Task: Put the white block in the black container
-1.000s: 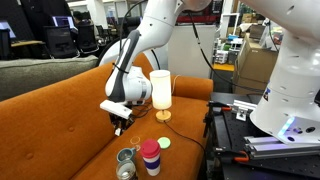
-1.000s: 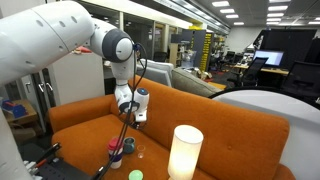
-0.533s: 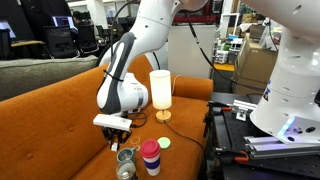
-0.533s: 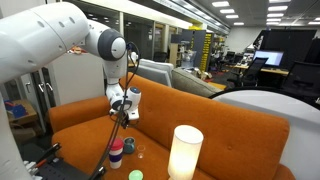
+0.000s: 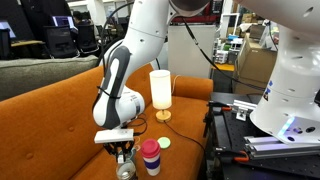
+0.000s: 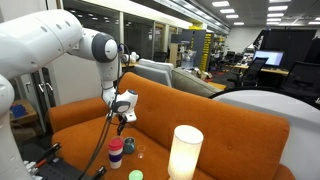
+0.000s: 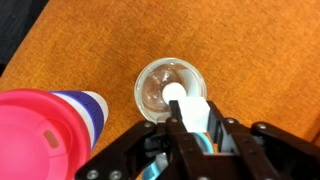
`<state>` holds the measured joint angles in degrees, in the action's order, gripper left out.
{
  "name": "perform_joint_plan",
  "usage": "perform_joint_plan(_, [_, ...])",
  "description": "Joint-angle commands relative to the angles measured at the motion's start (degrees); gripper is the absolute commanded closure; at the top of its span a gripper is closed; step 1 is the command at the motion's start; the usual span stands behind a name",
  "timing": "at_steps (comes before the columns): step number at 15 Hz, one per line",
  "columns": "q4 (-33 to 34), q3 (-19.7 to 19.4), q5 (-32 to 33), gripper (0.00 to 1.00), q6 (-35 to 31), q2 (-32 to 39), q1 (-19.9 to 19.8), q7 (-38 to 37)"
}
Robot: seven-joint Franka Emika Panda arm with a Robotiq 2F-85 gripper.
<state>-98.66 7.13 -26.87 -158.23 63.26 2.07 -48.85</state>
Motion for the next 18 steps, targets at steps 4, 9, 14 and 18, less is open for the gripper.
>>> perform_joint_plan(4, [8.4,-4.8,3.6,0.93,9.8,4.9,5.0,-1.7])
perform_joint_plan(9, [11.8,-5.7,4.3,0.4,13.5,6.5,5.3,-1.9])
perform_joint_plan(14, [13.2,-5.7,4.2,0.04,15.4,7.0,4.9,-1.4])
perform_joint_plan(18, [12.2,-5.4,3.4,0.0,14.0,5.9,3.7,-0.6])
